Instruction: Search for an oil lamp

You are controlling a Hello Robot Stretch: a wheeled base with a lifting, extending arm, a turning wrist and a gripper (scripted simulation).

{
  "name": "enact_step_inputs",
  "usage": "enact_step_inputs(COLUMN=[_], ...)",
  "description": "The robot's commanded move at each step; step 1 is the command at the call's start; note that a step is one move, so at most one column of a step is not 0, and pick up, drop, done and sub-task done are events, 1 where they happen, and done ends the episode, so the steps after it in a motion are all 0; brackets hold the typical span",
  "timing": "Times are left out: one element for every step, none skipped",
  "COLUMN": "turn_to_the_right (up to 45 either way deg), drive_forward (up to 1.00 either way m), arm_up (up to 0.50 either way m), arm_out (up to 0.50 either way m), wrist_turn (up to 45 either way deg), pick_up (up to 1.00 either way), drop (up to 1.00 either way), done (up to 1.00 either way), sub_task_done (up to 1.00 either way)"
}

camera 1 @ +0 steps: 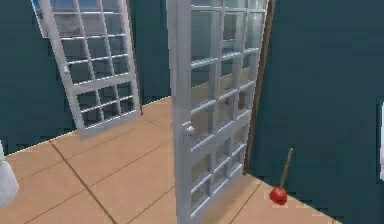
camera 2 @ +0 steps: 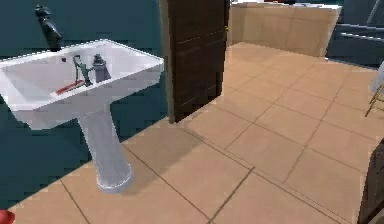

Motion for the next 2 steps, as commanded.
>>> enact_step_inputs(turn_to_the_right=[-36.0,0.0], drive_forward=[0.0,1.0], arm_up=[0.0,0.0], arm_out=[0.0,0.0], wrist_turn=[0.0,0.0], pick_up=[0.0,0.0], drop=[0.0,0.0], done=[0.0,0.0], sub_task_done=[0.0,0.0])
